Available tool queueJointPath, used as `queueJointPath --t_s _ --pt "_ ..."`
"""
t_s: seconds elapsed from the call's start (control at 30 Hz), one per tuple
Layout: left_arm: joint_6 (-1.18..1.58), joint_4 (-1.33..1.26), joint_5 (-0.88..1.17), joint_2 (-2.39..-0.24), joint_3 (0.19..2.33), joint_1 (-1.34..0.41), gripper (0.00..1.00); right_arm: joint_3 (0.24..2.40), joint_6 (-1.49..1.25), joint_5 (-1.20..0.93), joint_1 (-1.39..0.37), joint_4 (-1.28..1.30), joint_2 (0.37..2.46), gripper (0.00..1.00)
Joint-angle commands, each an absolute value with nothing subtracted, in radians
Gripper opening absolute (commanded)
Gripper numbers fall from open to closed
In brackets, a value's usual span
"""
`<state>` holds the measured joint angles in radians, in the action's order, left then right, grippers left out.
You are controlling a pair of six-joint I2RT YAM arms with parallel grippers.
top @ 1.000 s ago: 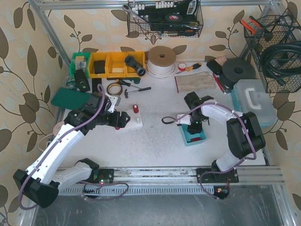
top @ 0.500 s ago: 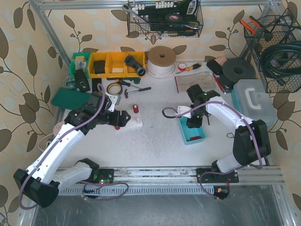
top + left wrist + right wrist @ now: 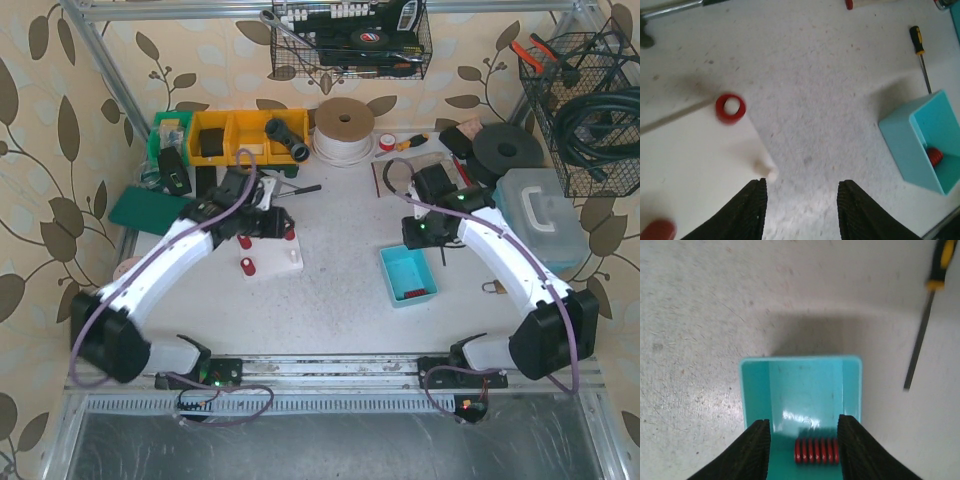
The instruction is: Install the large spring
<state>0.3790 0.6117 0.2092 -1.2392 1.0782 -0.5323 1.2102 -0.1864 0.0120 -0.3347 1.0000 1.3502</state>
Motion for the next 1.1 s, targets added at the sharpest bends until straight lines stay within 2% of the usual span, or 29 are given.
queueJointPath --t_s 0.0,0.07,0.2,0.3,0.4,0.53,0.67,0.77,1.07 --pt "0.372 0.55 0.316 -1.461 1.249 -0.564 0.39 1.144 -0.415 0.015 -0.314 1.119 1.36 0.39" --pt "0.364 0.564 0.321 -1.569 1.329 -0.604 0.33 1.115 -0.364 0.047 -0.307 1.1 1.358 0.36" --pt "0.417 0.499 0.357 -1.733 1.447 -0.687 0.34 1.072 -0.284 0.104 -0.227 1.056 1.365 0.3" --pt "0.508 0.381 0.406 -1.798 1.462 -0.714 0.35 1.04 -0.217 0.029 -0.154 0.999 1.371 0.3" --pt "0.521 0.353 0.417 -1.839 1.477 -0.732 0.39 0.984 -0.168 -0.111 -0.137 0.907 1.381 0.31" --pt "0.547 0.302 0.454 -1.892 1.484 -0.734 0.4 0.957 -0.12 -0.164 -0.137 0.831 1.419 0.31" --pt "0.554 0.272 0.497 -1.949 1.523 -0.738 0.42 0.993 -0.04 -0.176 -0.136 0.821 1.497 0.19" --pt "0.555 0.268 0.545 -1.989 1.541 -0.738 0.42 1.03 0.017 -0.2 -0.15 0.801 1.541 0.14" --pt "0.607 0.165 0.635 -1.991 1.421 -0.752 0.41 1.113 0.248 -0.189 -0.218 0.76 1.613 0.0"
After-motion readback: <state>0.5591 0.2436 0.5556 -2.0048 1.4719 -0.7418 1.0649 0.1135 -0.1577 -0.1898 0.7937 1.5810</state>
